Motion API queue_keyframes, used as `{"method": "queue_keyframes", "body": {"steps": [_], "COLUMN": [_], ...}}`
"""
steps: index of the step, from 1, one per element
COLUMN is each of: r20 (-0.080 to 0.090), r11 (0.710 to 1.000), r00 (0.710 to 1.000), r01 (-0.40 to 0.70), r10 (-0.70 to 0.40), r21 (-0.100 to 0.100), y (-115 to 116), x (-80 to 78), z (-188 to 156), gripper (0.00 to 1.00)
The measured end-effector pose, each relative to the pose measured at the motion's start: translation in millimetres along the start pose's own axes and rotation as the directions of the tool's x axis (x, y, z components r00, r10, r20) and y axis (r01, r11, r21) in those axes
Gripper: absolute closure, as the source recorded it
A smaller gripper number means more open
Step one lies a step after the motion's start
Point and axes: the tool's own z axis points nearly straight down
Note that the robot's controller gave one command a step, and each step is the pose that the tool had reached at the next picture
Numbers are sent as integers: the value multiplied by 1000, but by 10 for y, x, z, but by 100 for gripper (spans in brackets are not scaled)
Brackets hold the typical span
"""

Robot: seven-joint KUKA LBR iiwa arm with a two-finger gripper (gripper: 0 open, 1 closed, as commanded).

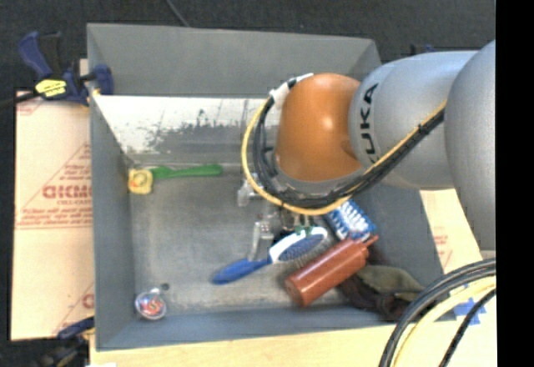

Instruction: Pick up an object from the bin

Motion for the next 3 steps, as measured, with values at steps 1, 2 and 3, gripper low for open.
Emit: {"method": "queue_keyframes", "body": {"steps": [1,2,3], "r20": [0,1,2], "r11": [1000,998,931], "r00": [1000,998,931], "r01": [0,59,364], "r10": [0,-60,-364], "r21": [0,3,3], "y": [0,7,11], "x": [0,8,-40], "z": [0,-25,-239], "gripper": [0,0,0]}}
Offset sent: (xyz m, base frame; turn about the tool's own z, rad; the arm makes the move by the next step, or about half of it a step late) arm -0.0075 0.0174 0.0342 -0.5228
